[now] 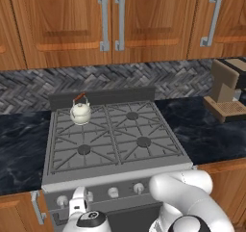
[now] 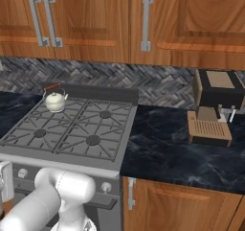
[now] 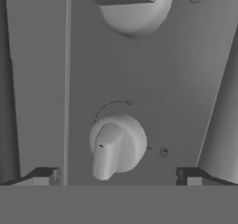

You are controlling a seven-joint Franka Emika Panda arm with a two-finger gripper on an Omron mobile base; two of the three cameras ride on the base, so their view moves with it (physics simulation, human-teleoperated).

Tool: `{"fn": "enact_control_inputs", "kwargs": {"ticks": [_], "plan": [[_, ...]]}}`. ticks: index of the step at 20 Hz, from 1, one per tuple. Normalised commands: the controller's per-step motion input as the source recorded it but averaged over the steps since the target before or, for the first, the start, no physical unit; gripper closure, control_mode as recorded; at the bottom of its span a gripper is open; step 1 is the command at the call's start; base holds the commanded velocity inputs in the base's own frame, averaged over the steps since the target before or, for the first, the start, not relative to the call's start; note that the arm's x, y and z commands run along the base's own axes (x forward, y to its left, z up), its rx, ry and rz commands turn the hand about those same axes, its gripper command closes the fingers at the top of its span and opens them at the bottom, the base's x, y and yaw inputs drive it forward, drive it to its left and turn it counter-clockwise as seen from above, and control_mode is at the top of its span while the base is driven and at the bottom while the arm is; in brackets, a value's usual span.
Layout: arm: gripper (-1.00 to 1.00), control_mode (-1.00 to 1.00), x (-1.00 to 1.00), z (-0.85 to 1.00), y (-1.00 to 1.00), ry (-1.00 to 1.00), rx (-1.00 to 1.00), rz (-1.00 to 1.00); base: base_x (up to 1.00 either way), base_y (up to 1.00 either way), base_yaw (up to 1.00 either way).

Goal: Lower the heat of the kettle.

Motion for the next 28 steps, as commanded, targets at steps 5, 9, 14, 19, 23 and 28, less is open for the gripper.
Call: {"fn": "enact_control_inputs", "kwargs": {"ticks": [5, 9, 14, 19, 23, 28], "plan": [[-1.00, -1.00, 0.15, -0.18, -0.05, 0.00, 0.00, 0.09, 0.00, 0.00, 0.00], [-1.00, -1.00, 0.05, -0.16, -0.01, 0.00, 0.00, 0.07, 0.00, 0.00, 0.00], [-1.00, -1.00, 0.01, -0.12, 0.00, 0.00, 0.00, 0.05, 0.00, 0.00, 0.00], [-1.00, -1.00, 0.03, -0.05, 0.00, 0.00, 0.00, 0.03, 0.00, 0.00, 0.00], [-1.00, -1.00, 0.07, 0.00, 0.00, -0.02, 0.00, 0.01, 0.00, 0.00, 0.00], [-1.00, -1.00, 0.08, 0.00, 0.00, -0.04, 0.01, 0.01, 0.00, 0.00, 0.00]]}}
